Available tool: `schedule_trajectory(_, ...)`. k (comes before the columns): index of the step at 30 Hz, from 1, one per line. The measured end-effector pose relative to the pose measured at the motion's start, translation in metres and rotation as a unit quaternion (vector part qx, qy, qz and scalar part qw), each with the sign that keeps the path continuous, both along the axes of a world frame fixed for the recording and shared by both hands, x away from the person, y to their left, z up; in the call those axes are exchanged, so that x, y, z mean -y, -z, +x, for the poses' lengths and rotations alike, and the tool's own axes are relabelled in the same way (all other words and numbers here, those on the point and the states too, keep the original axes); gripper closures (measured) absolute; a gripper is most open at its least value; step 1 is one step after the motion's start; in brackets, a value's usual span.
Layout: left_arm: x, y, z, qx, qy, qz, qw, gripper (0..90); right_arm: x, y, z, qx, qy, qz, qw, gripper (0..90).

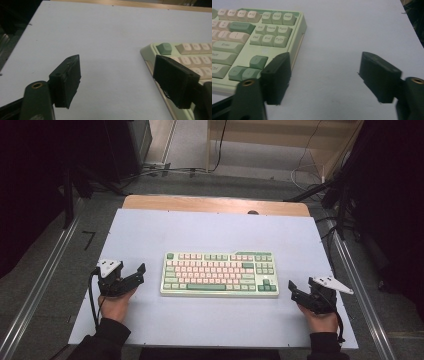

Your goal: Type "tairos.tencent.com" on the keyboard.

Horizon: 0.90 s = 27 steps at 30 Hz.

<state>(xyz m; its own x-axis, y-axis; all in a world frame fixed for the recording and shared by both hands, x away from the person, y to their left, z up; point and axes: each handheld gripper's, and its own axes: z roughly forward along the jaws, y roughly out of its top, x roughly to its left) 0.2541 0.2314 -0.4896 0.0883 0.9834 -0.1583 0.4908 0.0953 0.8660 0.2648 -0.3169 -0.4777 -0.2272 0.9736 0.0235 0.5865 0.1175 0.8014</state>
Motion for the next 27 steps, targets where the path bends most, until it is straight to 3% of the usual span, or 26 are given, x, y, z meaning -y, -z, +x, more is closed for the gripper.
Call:
schedule_trajectory(3, 0.003, -0.001, 0.002, 0.002, 0.015, -0.008, 0.9999, 28.1, 0.002, 0.001, -0.001, -0.007, -0.005, 0.007, 0.9999, 40.6)
schedule_trajectory(11, 0.014, -0.003, 0.008, -0.001, 0.037, -0.025, 0.9990, 31.8, 0.007, 0.002, -0.008, -0.015, 0.009, 0.009, 0.9998, 49.7)
schedule_trajectory(15, 0.020, -0.005, 0.010, -0.002, 0.040, -0.031, 0.9987, 28.5, 0.009, 0.002, -0.010, -0.017, 0.013, 0.010, 0.9997, 49.2)
schedule_trajectory(21, 0.027, -0.011, 0.000, 0.036, 0.050, -0.014, 0.9980, 32.4, 0.009, 0.002, -0.010, -0.017, 0.011, 0.011, 0.9997, 47.0)
schedule_trajectory(23, 0.028, -0.011, -0.001, 0.038, 0.052, -0.012, 0.9978, 33.9, 0.008, 0.002, -0.009, -0.017, 0.010, 0.014, 0.9997, 45.9)
schedule_trajectory(27, 0.025, -0.012, 0.000, 0.040, 0.049, -0.029, 0.9975, 33.6, 0.004, 0.002, -0.008, -0.019, 0.001, 0.017, 0.9997, 45.2)
